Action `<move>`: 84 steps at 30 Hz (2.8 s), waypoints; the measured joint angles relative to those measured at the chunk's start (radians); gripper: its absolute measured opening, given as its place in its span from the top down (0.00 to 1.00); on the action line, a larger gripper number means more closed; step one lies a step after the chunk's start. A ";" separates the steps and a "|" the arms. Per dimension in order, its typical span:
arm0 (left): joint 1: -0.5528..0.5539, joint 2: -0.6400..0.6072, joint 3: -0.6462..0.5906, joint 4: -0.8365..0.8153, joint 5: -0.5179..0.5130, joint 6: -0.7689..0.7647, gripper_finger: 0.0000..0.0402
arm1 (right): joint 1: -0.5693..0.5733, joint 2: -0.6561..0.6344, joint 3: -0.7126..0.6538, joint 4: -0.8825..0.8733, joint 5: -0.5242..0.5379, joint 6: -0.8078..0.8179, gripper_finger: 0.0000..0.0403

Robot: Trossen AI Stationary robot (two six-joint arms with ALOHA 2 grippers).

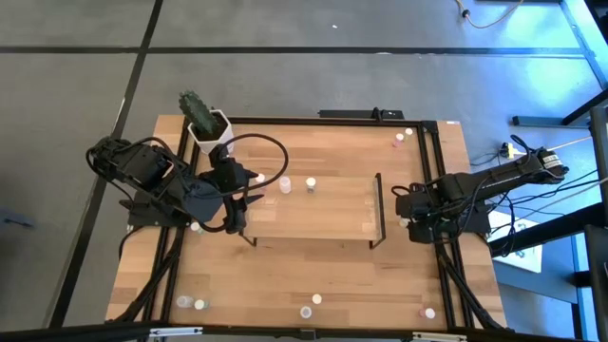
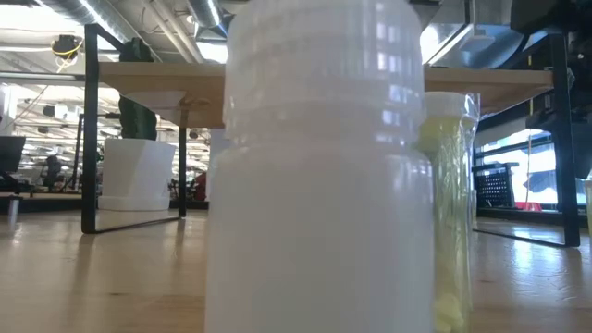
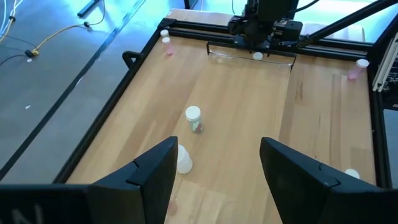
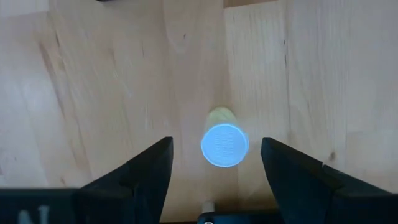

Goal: Pick and place medicine bottles onto shelf by color
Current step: Put the middle yellow pill bottle on the shelf

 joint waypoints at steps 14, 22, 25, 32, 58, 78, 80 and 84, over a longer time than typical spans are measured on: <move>0.000 0.000 0.000 0.000 0.000 -0.021 0.45 | 0.000 0.001 0.000 0.019 0.001 0.120 0.39; 0.000 0.000 0.000 0.000 0.000 -0.020 0.45 | 0.000 0.001 0.000 0.022 0.002 0.131 0.39; 0.000 0.000 0.000 0.000 0.000 -0.020 0.45 | 0.000 0.001 0.000 0.033 0.002 0.152 0.39; 0.000 0.000 0.000 -0.001 0.000 -0.020 0.45 | 0.000 -0.001 0.000 0.041 0.001 0.228 0.39; 0.000 0.000 0.000 -0.008 0.000 -0.017 0.45 | 0.000 -0.001 0.000 0.016 0.063 0.676 0.39; 0.000 0.000 0.000 -0.008 0.000 -0.018 0.45 | 0.000 -0.001 0.000 0.014 0.017 0.653 0.39; 0.000 0.000 0.000 -0.008 0.000 -0.018 0.45 | 0.000 -0.001 0.000 0.014 0.017 0.653 0.39; 0.000 0.000 0.000 -0.008 0.000 -0.018 0.45 | 0.000 0.000 0.000 0.015 0.017 0.660 0.39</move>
